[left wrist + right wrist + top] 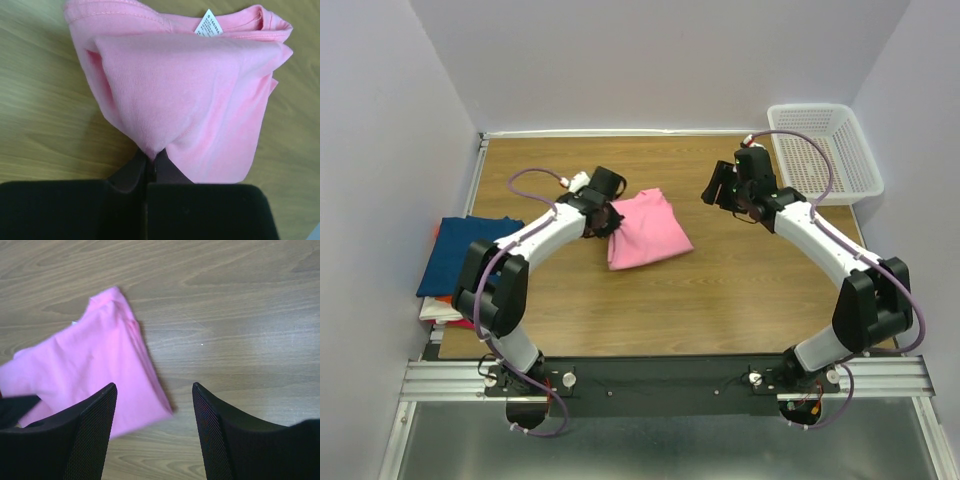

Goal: Fold and stack the t-shirts
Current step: Neatly place the folded tshirt to the corner

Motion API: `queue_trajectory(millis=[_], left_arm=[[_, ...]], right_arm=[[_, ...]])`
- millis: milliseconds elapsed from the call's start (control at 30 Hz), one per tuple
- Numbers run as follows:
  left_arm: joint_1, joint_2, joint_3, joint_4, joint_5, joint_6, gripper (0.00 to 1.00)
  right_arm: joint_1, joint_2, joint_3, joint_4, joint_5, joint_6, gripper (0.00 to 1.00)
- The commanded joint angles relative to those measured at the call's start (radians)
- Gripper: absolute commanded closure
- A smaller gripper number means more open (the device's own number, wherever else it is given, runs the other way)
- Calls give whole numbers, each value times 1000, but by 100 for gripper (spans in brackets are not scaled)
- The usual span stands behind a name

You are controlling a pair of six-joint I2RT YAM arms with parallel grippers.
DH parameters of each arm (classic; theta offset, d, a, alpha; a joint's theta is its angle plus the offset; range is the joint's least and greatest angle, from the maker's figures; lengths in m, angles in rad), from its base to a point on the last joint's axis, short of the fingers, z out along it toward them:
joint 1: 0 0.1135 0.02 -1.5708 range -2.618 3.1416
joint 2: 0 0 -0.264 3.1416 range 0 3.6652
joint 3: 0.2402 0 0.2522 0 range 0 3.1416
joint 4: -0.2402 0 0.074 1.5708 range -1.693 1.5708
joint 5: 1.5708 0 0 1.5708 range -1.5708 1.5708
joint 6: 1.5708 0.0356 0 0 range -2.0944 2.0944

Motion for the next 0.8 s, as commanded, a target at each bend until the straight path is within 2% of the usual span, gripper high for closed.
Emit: queue_trajectory(millis=[0, 400, 767], left_arm=[[106, -38, 56, -107, -71, 6, 100], [410, -27, 268, -233, -96, 151, 100], [559, -15, 410, -299, -99, 266, 100]], right_arm=[[1, -49, -7, -48, -40, 21, 31], [1, -89, -43, -51, -74, 39, 31], [1, -92, -49, -53, -74, 43, 31]])
